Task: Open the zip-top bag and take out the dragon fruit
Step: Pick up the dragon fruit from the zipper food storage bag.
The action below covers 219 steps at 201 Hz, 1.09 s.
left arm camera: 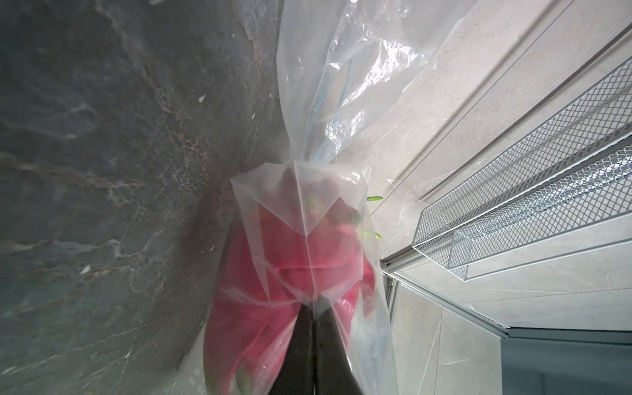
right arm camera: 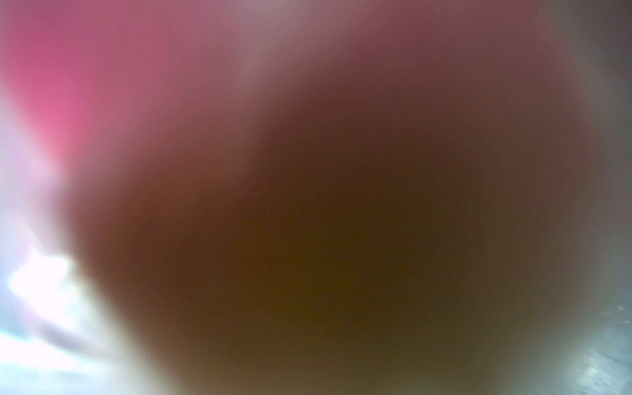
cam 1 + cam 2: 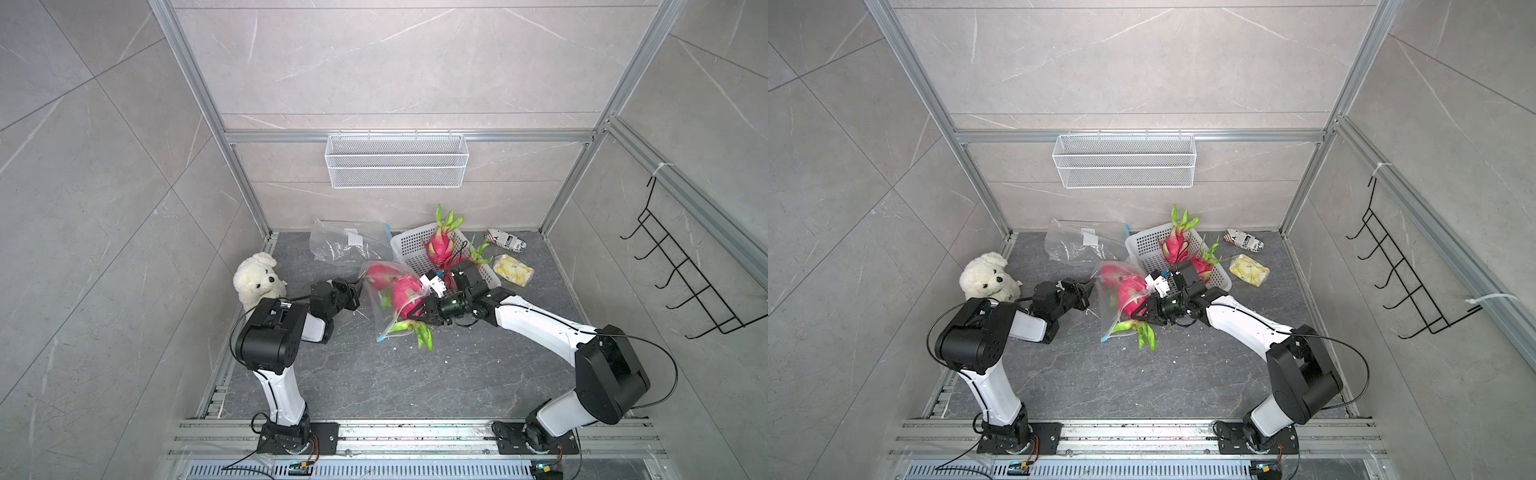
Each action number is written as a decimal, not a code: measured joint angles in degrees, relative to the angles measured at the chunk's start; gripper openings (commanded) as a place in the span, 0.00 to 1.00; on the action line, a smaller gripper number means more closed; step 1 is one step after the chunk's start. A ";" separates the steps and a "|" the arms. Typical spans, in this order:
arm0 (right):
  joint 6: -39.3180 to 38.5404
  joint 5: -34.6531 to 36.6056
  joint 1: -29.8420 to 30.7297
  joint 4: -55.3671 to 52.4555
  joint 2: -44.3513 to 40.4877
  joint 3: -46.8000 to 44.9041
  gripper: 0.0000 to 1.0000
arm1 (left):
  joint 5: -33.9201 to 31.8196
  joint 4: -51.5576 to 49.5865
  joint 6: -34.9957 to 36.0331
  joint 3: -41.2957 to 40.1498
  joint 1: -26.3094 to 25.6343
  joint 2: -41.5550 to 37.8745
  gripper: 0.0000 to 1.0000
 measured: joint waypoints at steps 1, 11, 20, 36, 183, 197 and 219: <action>0.15 -0.24 0.00 0.22 0.00 -0.02 0.11 | 0.00 0.00 0.00 0.00 0.00 0.00 0.00; 0.90 -1.57 0.00 0.96 0.00 -0.04 0.11 | 0.00 -0.04 0.00 0.00 0.00 0.00 0.00; 0.15 -2.16 0.00 -0.42 0.00 0.39 0.10 | 0.02 0.00 0.00 0.00 0.00 0.00 0.00; -4.24 -1.44 0.00 -7.72 0.04 2.58 0.10 | 0.15 0.07 -0.02 0.00 0.00 0.24 0.00; -34.29 4.20 0.15 -42.84 0.00 7.37 0.08 | 0.63 1.31 -0.66 0.00 -0.09 2.08 0.00; -36.30 4.13 0.15 -44.92 -1.57 8.20 0.08 | 0.61 1.33 -0.66 0.00 -0.02 2.08 0.00; -39.17 3.69 0.15 -48.39 -4.63 11.76 0.09 | 0.72 1.44 -0.66 0.00 0.11 2.05 0.00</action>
